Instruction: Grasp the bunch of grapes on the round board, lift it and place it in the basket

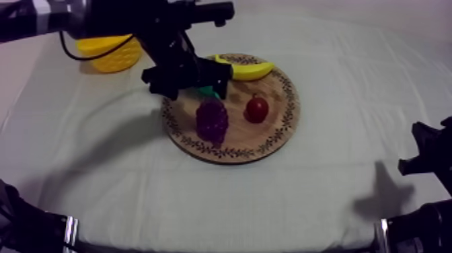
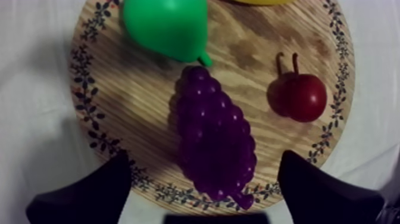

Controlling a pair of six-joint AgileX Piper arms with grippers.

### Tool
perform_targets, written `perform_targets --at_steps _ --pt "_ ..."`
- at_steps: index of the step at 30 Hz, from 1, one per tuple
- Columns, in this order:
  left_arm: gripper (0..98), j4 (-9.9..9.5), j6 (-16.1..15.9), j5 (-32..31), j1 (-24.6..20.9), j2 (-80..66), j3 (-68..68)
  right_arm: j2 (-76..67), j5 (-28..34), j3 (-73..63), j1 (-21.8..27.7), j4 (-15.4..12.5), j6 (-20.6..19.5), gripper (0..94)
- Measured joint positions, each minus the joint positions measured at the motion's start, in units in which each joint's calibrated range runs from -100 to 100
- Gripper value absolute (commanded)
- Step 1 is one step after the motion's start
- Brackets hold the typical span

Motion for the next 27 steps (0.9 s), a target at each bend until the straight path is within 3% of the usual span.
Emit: perform_targets --at_steps 11,24,27 --pt "90.0 1.10 -1.17 -0.49 0.79 7.99 -4.83 0.00 0.00 0.00 0.00 0.00 0.00 0.3" --pt "87.8 1.72 -0.95 4.71 0.66 13.08 -10.67 0.00 0.00 0.00 0.00 0.00 0.00 0.3" --pt "82.8 1.77 -0.92 5.30 0.62 13.61 -11.27 0.00 0.00 0.00 0.00 0.00 0.00 0.3"
